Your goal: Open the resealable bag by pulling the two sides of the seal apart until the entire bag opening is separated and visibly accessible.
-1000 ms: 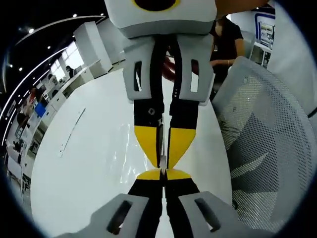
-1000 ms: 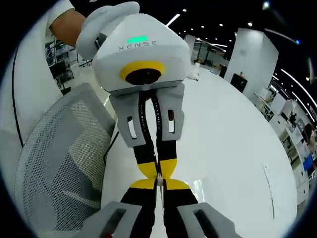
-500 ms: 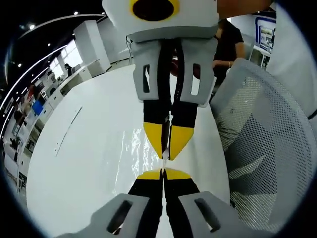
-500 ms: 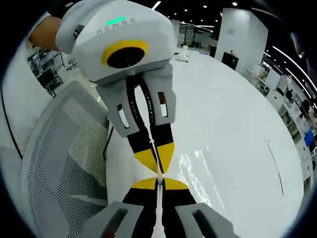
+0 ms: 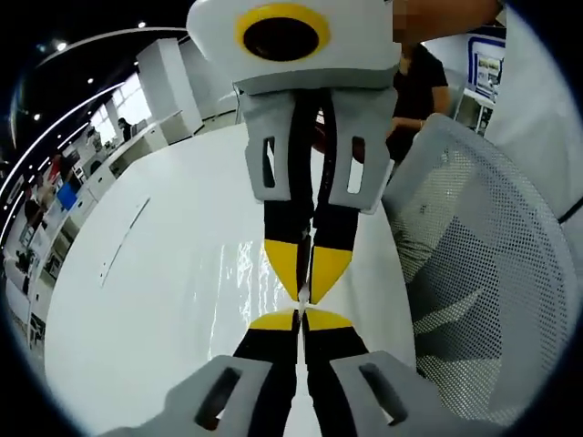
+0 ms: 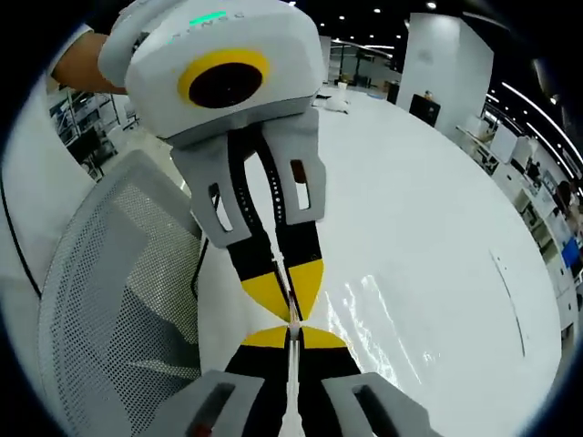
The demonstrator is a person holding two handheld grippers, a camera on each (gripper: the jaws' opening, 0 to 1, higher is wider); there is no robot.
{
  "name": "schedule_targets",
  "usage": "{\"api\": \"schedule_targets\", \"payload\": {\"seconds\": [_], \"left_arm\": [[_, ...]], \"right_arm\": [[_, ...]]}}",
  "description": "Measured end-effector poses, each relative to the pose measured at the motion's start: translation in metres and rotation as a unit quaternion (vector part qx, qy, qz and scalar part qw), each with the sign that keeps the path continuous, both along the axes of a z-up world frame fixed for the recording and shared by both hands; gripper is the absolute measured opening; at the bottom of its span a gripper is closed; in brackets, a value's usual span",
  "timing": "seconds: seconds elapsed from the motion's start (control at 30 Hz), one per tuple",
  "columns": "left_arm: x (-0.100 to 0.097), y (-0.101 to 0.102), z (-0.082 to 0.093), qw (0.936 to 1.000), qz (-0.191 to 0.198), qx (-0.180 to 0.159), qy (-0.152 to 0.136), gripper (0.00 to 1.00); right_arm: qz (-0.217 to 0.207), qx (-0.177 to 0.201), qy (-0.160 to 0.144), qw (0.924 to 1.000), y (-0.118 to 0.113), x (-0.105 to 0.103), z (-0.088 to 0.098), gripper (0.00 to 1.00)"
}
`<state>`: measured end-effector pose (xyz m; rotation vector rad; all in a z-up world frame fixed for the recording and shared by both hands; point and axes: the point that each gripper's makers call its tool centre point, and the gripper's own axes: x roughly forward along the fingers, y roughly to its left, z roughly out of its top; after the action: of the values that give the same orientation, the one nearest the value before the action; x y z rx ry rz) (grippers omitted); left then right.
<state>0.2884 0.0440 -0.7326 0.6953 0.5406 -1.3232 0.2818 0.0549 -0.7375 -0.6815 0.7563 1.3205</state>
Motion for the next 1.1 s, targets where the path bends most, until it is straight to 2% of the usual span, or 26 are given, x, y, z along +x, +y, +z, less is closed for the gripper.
{"api": "schedule_targets", "payload": {"seconds": [0.07, 0.2, 0.7, 0.77, 1.0, 1.1], "left_arm": [[0.001, 0.000, 0.000, 0.9998, -0.013, 0.001, -0.017, 0.00], [0.001, 0.000, 0.001, 0.9995, -0.018, -0.005, -0.026, 0.00], [0.006, -0.001, 0.005, 0.9995, -0.012, -0.024, -0.016, 0.00], [0.006, 0.000, 0.005, 0.9996, -0.003, -0.026, -0.005, 0.00], [0.004, -0.002, 0.011, 0.9992, -0.005, -0.039, -0.006, 0.00], [0.004, -0.001, 0.010, 0.9993, -0.008, -0.035, -0.008, 0.00]], "right_arm": [[0.000, 0.000, 0.000, 1.0000, 0.000, 0.000, 0.000, 0.00], [0.001, 0.000, -0.001, 1.0000, -0.001, 0.001, 0.001, 0.00], [-0.018, -0.003, 0.005, 0.9998, -0.005, 0.007, -0.002, 0.00], [-0.017, -0.002, 0.005, 0.9998, -0.004, 0.006, -0.001, 0.00], [-0.015, 0.000, 0.005, 0.9999, -0.001, 0.006, -0.002, 0.00], [-0.017, 0.000, 0.005, 0.9998, 0.000, 0.006, -0.002, 0.00]]}}
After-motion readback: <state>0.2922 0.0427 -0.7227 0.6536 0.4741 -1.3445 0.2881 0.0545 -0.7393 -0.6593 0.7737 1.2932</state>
